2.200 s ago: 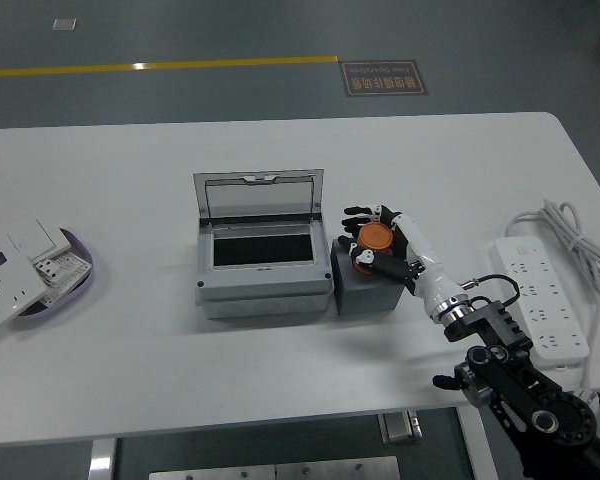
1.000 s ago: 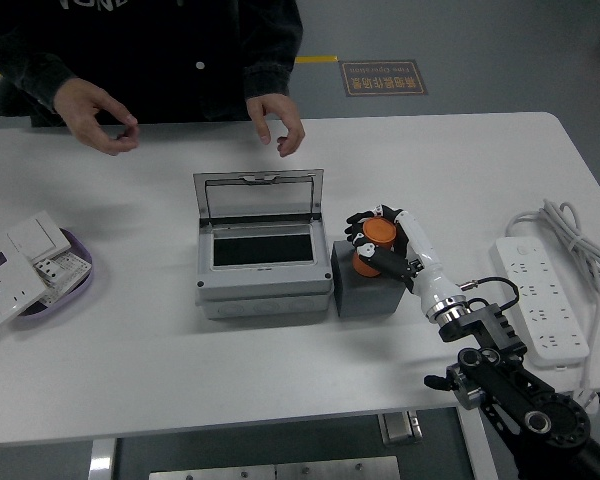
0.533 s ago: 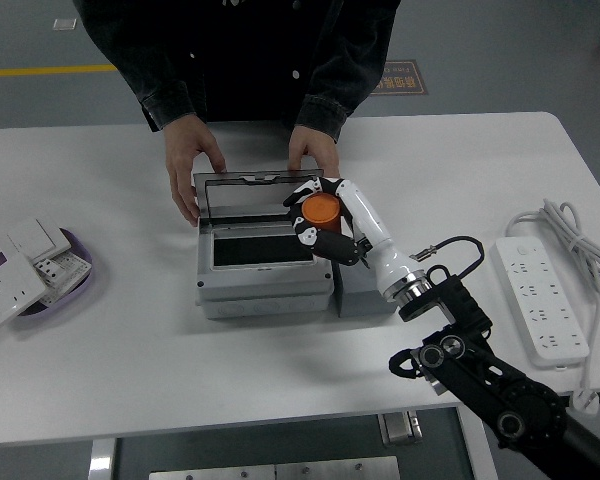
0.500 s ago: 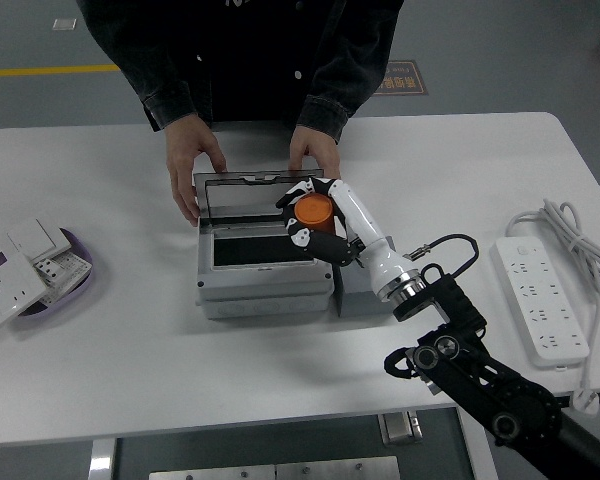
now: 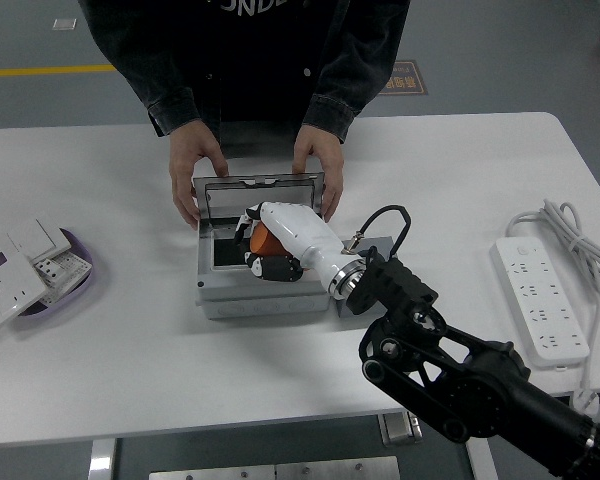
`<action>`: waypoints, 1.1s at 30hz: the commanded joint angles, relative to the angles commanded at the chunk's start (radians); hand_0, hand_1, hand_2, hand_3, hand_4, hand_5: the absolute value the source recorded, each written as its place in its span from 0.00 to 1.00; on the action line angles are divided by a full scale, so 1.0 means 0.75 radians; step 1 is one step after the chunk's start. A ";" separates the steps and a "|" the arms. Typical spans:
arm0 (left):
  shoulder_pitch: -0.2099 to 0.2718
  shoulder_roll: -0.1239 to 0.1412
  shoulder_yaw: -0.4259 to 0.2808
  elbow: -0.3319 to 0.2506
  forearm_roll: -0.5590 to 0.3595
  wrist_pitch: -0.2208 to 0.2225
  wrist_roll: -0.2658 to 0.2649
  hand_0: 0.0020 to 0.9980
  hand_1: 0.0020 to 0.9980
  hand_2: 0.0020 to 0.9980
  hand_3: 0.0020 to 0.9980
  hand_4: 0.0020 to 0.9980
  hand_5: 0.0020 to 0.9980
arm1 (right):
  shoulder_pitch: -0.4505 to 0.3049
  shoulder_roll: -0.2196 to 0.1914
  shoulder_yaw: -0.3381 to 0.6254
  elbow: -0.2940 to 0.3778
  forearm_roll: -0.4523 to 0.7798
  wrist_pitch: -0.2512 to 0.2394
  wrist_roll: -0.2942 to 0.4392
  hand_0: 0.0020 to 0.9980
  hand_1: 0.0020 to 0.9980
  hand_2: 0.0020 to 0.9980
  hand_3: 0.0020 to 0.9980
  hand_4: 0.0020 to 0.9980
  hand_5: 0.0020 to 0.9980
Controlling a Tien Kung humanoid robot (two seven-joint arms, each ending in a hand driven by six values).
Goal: Pick up the cylinder from the cube,place it in the box,flap close box
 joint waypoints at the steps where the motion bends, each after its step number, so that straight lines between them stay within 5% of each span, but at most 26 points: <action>1: -0.001 0.000 -0.001 0.000 0.002 0.000 0.000 0.64 0.67 0.59 0.65 0.72 0.30 | 0.012 0.008 -0.015 -0.007 -0.038 0.006 -0.028 0.13 0.24 0.26 0.20 0.00 0.00; 7: -0.003 0.003 -0.002 0.000 0.006 -0.001 0.002 0.64 0.67 0.59 0.65 0.72 0.30 | 0.068 0.039 -0.070 -0.051 -0.220 0.030 -0.100 0.16 0.27 0.30 0.23 0.00 0.00; 15: -0.004 0.005 -0.004 0.000 0.009 -0.001 0.003 0.64 0.67 0.59 0.64 0.72 0.30 | 0.093 0.039 -0.082 -0.110 -0.220 0.106 -0.104 0.18 0.28 0.32 0.25 0.00 0.00; 16: -0.004 0.005 -0.004 0.000 0.008 -0.001 0.003 0.64 0.67 0.59 0.64 0.72 0.30 | 0.093 0.039 -0.083 -0.116 -0.220 0.110 -0.104 0.39 0.43 0.45 0.43 0.20 0.00; 21: -0.006 0.004 -0.001 0.000 0.008 -0.001 0.001 0.64 0.67 0.59 0.64 0.72 0.30 | 0.094 0.039 -0.084 -0.138 -0.220 0.113 -0.092 0.39 0.43 0.45 0.43 0.20 0.00; 22: -0.007 0.004 -0.001 0.000 0.008 -0.001 0.001 0.64 0.67 0.59 0.65 0.72 0.30 | 0.094 0.039 -0.083 -0.138 -0.220 0.111 -0.089 0.80 0.69 0.69 0.70 0.51 0.22; 27: -0.008 0.006 0.004 0.000 0.007 -0.002 0.001 0.64 0.67 0.59 0.65 0.72 0.30 | 0.095 0.039 -0.082 -0.136 -0.213 0.093 -0.076 0.80 0.69 0.69 0.70 0.51 0.22; 28: -0.008 0.007 0.007 0.000 0.006 -0.002 0.000 0.64 0.67 0.59 0.64 0.72 0.30 | 0.094 0.039 -0.082 -0.136 -0.209 0.090 -0.074 0.88 0.73 0.72 0.74 0.77 0.46; 33: -0.009 0.014 0.011 0.000 0.001 -0.002 -0.001 0.64 0.67 0.59 0.64 0.72 0.30 | 0.090 0.039 -0.084 -0.134 -0.162 0.070 -0.055 0.88 0.73 0.72 0.74 0.77 0.46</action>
